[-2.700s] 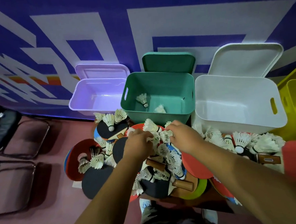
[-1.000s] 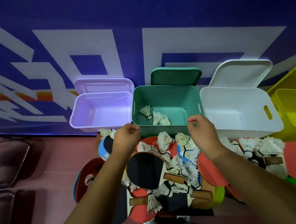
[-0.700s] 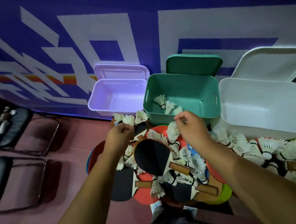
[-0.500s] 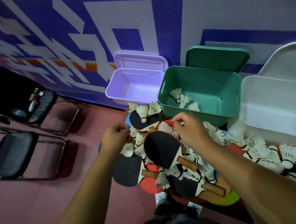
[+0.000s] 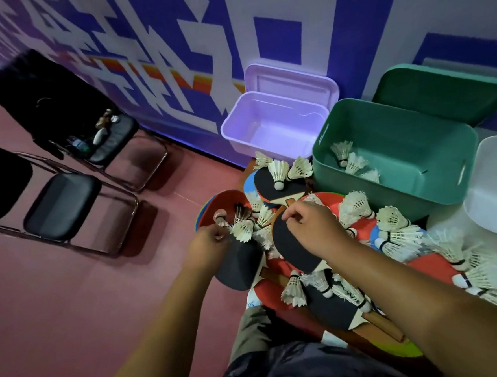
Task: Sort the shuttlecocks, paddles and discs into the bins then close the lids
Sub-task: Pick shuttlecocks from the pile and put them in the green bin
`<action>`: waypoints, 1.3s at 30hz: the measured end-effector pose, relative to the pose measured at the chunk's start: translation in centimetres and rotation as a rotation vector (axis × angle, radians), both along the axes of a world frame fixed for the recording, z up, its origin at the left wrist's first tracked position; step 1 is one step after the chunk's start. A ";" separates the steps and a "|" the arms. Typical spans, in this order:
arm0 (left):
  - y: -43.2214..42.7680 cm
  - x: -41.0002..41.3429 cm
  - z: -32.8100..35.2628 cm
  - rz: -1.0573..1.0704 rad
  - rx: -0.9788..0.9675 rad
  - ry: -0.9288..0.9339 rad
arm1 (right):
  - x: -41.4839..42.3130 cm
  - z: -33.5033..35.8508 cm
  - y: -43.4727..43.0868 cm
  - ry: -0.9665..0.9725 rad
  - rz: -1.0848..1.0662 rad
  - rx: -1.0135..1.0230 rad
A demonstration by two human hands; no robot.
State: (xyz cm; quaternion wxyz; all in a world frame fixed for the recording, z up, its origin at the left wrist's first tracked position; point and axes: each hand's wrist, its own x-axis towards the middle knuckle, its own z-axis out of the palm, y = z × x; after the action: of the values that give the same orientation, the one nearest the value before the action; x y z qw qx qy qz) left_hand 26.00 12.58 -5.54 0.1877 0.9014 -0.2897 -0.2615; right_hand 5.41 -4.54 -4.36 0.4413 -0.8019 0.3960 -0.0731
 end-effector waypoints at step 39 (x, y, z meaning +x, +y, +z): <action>-0.4 5.8 -6.1 -0.440 0.260 -0.164 | 11.3 -5.9 4.6 0.546 0.454 -0.447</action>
State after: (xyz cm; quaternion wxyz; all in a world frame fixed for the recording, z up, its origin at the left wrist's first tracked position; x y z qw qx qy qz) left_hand 31.79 12.23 -11.62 -0.0152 0.8515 -0.4567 -0.2570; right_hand 16.70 0.03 -10.30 0.1402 -0.9349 0.2858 0.1571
